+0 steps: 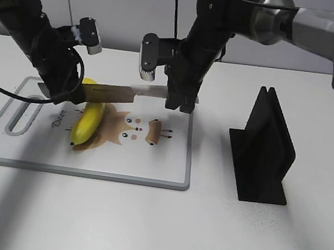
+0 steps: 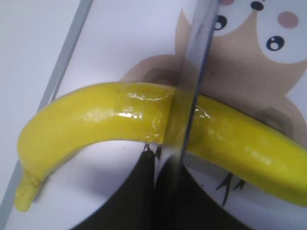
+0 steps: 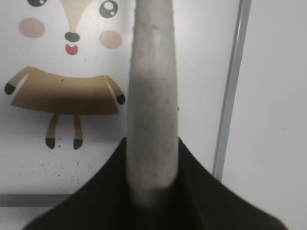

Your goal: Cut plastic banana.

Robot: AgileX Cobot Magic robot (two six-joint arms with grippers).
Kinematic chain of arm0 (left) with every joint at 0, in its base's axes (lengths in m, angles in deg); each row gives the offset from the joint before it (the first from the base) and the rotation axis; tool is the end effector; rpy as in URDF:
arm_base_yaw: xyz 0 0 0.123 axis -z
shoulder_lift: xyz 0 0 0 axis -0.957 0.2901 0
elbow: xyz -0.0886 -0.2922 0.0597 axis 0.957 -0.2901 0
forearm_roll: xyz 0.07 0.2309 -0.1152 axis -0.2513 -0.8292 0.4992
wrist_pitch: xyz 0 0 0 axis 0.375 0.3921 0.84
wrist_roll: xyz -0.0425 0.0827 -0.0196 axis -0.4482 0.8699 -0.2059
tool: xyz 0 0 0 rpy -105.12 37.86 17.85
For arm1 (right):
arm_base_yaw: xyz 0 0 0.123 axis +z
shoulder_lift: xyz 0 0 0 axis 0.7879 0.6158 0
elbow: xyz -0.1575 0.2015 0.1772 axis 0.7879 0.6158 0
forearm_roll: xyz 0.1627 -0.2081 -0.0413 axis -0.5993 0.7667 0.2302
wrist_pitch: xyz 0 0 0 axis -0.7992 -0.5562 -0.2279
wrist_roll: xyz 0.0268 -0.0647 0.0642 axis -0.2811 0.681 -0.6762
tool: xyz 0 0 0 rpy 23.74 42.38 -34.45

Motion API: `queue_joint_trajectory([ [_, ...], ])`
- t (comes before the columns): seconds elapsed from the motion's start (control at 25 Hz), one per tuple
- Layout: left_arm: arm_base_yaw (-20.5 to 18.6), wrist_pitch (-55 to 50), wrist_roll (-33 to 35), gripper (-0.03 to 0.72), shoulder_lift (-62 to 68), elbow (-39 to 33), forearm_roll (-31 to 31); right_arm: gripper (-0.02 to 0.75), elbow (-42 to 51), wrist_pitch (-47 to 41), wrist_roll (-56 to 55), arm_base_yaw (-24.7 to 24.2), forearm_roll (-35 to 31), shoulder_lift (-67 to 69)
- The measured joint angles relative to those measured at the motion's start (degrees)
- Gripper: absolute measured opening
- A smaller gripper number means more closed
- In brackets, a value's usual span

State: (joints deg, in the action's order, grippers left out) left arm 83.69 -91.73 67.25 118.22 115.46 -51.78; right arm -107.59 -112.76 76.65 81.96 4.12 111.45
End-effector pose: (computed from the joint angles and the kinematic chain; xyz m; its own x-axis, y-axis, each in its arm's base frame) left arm 0.4396 -0.1108 0.1487 -0.2991 0.8821 -0.3639 0.9418 0.3342 0.0360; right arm 0.4686 0.2851 0.1477 0.1409 -0.9592 -0.2452 -0.9697 -0.0837 -0.2295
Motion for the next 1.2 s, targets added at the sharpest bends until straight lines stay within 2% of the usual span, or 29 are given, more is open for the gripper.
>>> queue_joint_trajectory([
  [0.24, 0.0, 0.5, -0.4, 0.029, -2.1, -0.8, -0.8, 0.18, -4.0, -4.4, 0.0, 0.1, 0.1, 0.9],
  [0.48, 0.0, -4.3, -1.4, 0.019, -6.1, -1.9, -3.7, 0.18, -6.0, -9.2, -0.1, 0.7, -2.0, 0.4],
  [0.96, 0.1, -7.6, -1.8, 0.025, -13.0, -1.9, -4.0, 0.18, -6.1, -11.8, -0.2, 0.9, -2.4, -5.3],
  [1.08, 0.1, -8.0, -2.2, 0.089, -13.1, -1.9, -3.9, 0.18, -6.1, -12.5, -0.3, 1.0, -2.4, -5.5],
  [1.2, 0.0, -8.2, -1.8, 0.242, -13.7, -1.9, -3.9, 0.18, -6.1, -12.7, -0.3, 1.0, -2.4, -5.5],
])
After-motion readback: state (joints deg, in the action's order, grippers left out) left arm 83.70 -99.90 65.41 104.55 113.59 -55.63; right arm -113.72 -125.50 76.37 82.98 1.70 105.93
